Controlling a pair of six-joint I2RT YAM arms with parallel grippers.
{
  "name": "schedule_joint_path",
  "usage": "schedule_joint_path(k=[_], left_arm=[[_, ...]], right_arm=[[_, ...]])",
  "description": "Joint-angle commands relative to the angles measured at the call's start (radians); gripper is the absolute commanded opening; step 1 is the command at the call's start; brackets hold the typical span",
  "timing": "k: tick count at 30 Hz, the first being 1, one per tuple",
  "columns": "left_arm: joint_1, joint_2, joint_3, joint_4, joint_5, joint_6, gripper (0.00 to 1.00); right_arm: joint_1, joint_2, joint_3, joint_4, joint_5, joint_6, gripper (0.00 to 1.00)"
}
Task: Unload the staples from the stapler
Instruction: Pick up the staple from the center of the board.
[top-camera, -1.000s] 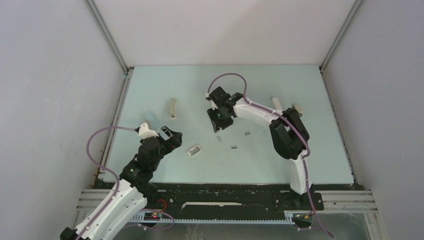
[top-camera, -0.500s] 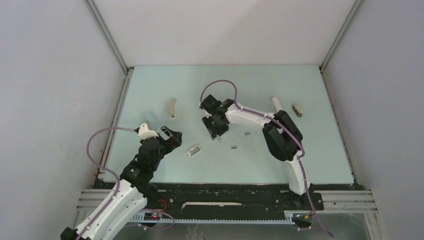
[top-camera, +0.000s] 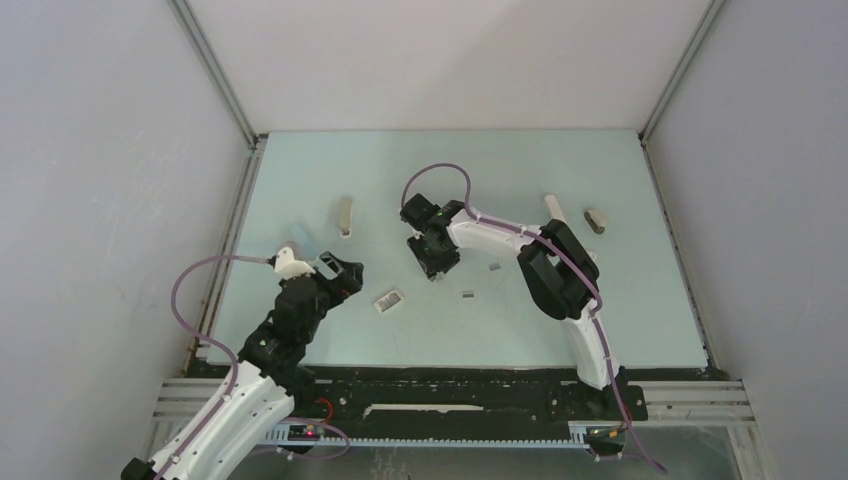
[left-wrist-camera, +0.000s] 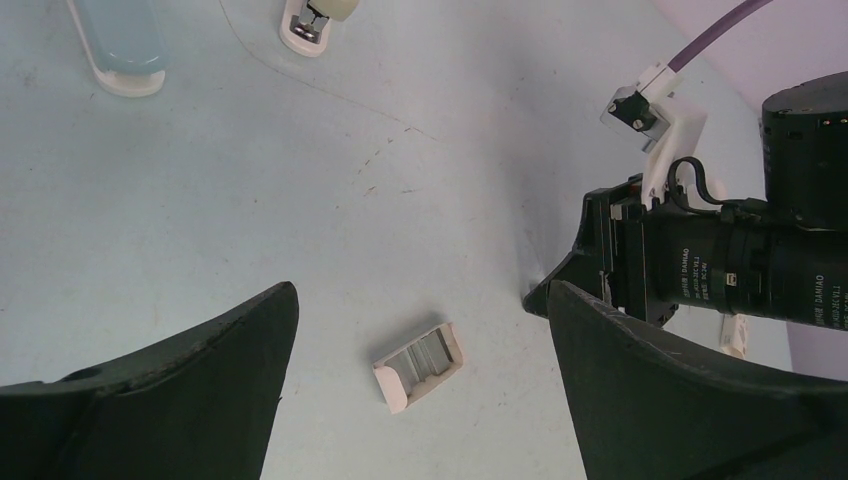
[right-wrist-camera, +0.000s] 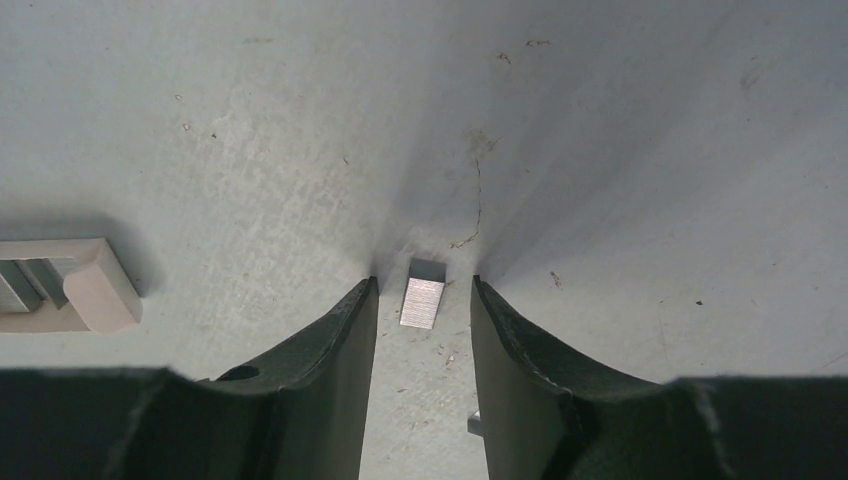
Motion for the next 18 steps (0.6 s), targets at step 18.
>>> schedule_joint_path(k=[18], left_arm=[[0.006,-0.008,-0.027,0.033,-0.014,-0.021,1.00]], right_arm=[[0.012,0.038,0.042,-0.007,-0.008,-0.032,0.31]])
